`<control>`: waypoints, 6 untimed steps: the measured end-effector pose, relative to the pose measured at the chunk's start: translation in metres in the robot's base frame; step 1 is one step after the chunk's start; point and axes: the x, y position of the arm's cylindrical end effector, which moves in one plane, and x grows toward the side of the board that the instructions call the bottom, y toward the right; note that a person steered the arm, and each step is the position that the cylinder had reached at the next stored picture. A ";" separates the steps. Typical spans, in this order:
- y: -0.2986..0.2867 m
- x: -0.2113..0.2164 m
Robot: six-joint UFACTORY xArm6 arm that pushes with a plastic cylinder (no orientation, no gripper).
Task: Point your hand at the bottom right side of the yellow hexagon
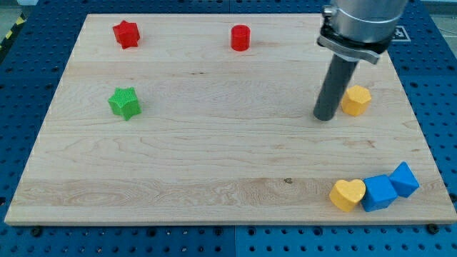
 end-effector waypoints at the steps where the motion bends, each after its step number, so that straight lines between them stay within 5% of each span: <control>1: 0.002 -0.042; 3: 0.092 -0.042; 4: 0.116 0.015; 5: 0.116 0.009; 6: 0.109 -0.041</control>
